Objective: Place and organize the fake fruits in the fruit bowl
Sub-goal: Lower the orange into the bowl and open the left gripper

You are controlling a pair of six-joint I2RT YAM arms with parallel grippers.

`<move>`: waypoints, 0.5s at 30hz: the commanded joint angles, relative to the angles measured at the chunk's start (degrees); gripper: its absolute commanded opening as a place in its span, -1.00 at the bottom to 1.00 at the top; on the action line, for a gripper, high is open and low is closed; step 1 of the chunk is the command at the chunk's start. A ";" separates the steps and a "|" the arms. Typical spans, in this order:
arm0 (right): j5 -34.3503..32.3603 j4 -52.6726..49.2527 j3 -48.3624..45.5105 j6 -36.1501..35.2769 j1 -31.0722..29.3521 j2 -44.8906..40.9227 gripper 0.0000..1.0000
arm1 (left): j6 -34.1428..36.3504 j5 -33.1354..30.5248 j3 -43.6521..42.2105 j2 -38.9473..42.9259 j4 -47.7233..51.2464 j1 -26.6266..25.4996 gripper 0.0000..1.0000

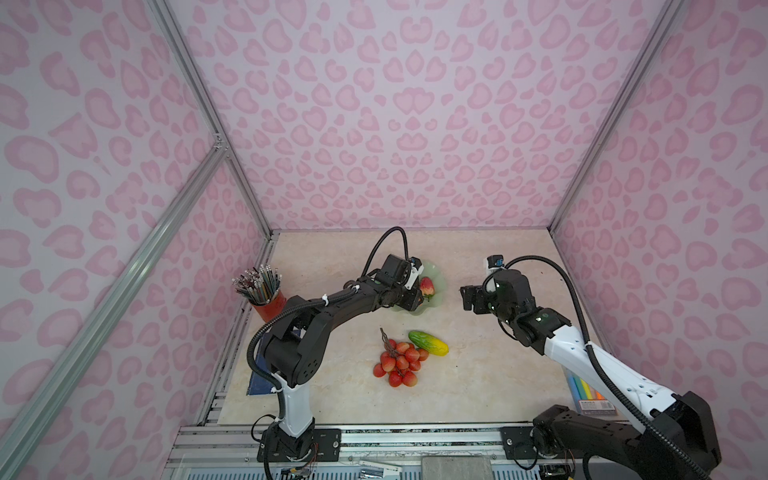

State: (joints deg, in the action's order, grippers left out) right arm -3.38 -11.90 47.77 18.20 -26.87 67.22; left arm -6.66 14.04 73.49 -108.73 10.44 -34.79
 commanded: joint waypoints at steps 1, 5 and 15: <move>2.43 -0.75 -0.22 -0.36 -0.10 0.46 0.84 | -1.50 -0.53 0.81 -0.86 -1.69 0.16 0.20; 3.73 -1.18 -0.42 -0.51 -0.15 1.31 0.83 | -2.28 -0.06 0.71 0.50 -2.29 0.16 0.29; 10.10 -4.45 0.32 -6.92 -5.47 5.67 0.75 | -2.55 -8.56 -2.96 19.92 -6.79 0.24 0.34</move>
State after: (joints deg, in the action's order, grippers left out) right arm 4.27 -13.91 47.79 14.55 -30.46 71.70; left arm -8.99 9.80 71.72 -93.17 7.18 -34.57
